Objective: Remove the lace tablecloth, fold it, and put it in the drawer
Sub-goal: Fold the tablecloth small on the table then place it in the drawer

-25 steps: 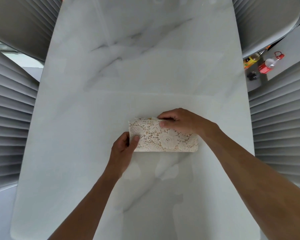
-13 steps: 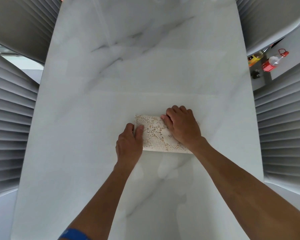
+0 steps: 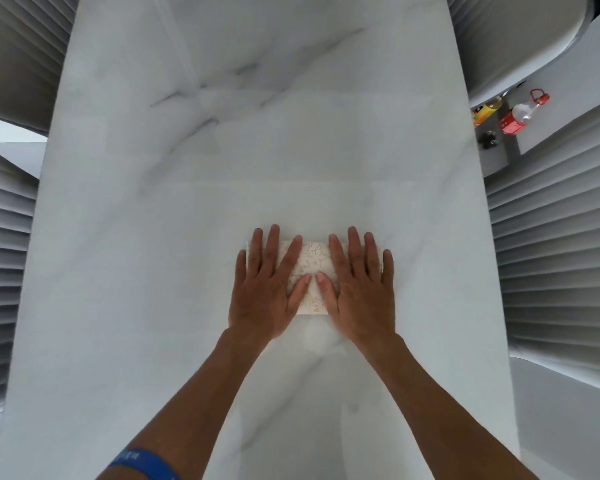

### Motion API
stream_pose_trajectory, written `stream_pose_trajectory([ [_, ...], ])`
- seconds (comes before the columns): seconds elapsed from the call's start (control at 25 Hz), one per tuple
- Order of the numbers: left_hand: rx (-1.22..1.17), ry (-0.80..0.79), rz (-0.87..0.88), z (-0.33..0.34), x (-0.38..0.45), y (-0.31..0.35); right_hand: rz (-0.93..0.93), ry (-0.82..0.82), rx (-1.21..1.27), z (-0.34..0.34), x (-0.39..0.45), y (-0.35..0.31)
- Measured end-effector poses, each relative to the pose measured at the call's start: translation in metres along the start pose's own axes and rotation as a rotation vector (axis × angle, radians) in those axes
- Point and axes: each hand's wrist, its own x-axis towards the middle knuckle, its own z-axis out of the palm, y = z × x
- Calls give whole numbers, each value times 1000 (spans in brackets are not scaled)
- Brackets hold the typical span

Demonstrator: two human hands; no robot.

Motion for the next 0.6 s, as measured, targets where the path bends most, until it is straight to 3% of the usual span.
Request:
stream_pose_trajectory([
  [0.32,-93,-92,-54,-12,3,4,10,-112,50,-16,12,-1],
  [0.36,-175,-81,-143,-15,-2,8,-7,-152,37,-24,22,0],
  [0.48,-566,82,-627,-23,-28,25,-46,-420,71,-51,61,11],
  [0.6,-886,155,-792,-32,-47,36,147,-668,351,-67,55,13],
])
